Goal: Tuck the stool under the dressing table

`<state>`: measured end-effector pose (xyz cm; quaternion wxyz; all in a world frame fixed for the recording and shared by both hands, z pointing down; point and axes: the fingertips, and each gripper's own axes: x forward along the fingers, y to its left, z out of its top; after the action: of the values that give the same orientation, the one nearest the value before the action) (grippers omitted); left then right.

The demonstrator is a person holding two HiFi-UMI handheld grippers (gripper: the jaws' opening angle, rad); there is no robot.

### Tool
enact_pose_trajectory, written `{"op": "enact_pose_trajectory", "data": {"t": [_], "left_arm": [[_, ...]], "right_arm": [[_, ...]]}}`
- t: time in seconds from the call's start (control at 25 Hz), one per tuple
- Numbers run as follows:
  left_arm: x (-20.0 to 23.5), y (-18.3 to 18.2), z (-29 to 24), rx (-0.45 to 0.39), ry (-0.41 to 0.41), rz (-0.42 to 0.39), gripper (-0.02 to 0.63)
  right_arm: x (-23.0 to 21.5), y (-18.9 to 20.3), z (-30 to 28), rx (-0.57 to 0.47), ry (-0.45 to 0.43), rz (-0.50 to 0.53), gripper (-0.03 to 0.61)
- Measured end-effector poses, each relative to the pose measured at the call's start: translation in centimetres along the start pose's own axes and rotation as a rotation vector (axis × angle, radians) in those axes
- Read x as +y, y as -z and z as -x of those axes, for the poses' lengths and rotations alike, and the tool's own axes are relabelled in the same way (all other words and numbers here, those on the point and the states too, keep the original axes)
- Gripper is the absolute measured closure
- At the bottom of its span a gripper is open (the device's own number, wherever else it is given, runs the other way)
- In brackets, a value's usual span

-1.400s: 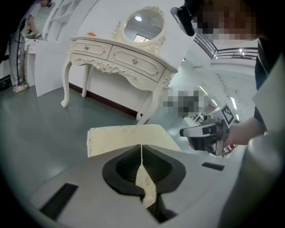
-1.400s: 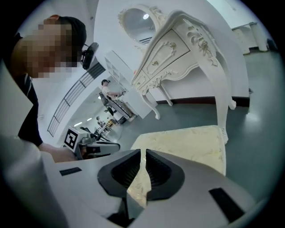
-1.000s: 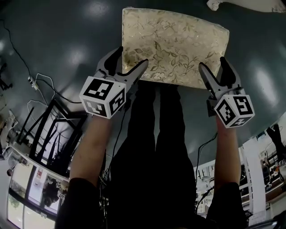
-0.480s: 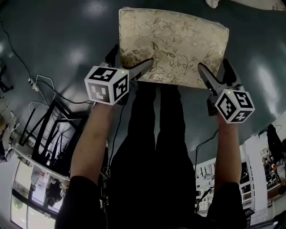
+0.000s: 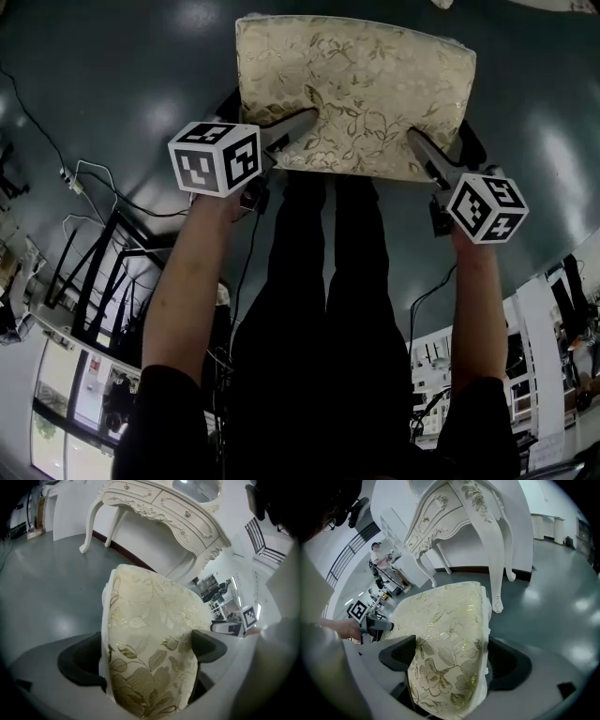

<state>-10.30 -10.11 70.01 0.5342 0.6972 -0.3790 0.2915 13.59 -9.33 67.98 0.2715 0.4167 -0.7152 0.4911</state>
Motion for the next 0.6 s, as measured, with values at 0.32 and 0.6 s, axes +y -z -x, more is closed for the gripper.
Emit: {"op": "enact_pose_trajectory", "data": {"t": [0.32,0.6], "left_arm": [[0.0,0.6,-1.0,0.033,0.097,0.079,0.025],[-0.1,0.6,-0.9,0.003,0.057,0.062,0.025]], "right_arm": [[-0.4,0.3,-1.4,0.061,-0.126,-0.049,0.095],[-0.2,0.6,-1.3,0.032,-0.087,-0.017,0.094]]}}
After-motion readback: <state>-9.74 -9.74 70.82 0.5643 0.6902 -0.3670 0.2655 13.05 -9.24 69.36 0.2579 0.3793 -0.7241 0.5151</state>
